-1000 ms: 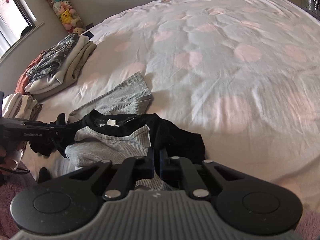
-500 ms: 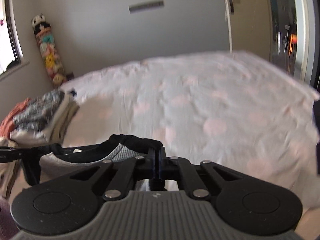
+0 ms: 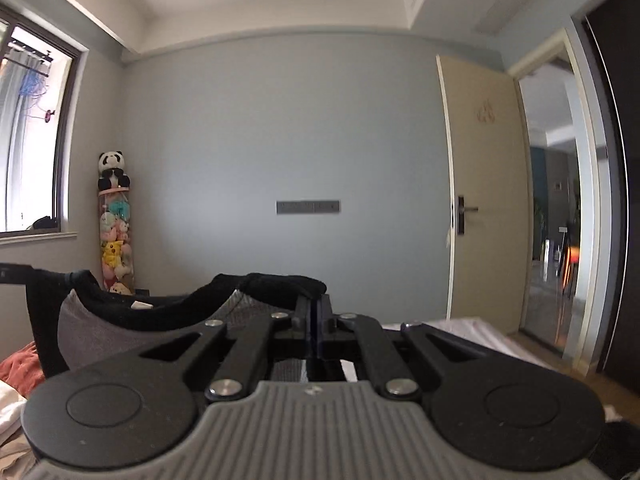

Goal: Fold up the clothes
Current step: 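Lift the shirt by its shoulders with both grippers and shake it out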

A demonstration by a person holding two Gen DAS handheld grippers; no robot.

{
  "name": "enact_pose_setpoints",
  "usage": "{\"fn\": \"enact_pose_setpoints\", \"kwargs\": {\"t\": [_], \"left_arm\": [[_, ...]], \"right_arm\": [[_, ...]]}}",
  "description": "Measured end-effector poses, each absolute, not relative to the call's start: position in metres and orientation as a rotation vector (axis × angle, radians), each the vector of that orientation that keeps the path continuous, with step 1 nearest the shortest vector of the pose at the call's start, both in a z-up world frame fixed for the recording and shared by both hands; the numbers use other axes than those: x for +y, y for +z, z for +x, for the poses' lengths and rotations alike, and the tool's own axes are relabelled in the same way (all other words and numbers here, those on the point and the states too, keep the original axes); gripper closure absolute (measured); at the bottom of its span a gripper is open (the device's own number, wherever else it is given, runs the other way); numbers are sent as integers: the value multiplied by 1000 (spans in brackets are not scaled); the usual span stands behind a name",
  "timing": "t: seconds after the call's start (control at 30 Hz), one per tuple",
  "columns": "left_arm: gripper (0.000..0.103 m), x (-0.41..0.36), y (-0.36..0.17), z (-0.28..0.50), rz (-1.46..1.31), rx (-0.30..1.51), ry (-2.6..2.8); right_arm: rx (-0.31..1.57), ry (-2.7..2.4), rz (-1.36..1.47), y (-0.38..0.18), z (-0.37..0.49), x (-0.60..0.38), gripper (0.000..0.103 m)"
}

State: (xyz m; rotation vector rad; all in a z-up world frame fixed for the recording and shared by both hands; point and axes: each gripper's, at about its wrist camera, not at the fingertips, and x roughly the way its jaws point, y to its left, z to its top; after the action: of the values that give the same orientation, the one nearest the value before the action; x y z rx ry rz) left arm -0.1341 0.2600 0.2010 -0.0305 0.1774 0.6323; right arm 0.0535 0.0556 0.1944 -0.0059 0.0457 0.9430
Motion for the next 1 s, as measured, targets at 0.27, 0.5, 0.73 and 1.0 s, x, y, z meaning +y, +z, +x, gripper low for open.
{"fn": "enact_pose_setpoints", "kwargs": {"t": [0.27, 0.5, 0.73, 1.0], "left_arm": [[103, 231, 214, -150, -29, -5, 647], [103, 237, 206, -131, -27, 24, 646], [103, 264, 171, -98, -60, 139, 669], [103, 334, 118, -36, -87, 284, 709]], "right_arm": [[-76, 927, 52, 209, 25, 16, 100], [-131, 913, 47, 217, 21, 16, 99], [-24, 903, -9, 170, 50, 42, 99], [109, 889, -116, 112, 107, 110, 99]]}}
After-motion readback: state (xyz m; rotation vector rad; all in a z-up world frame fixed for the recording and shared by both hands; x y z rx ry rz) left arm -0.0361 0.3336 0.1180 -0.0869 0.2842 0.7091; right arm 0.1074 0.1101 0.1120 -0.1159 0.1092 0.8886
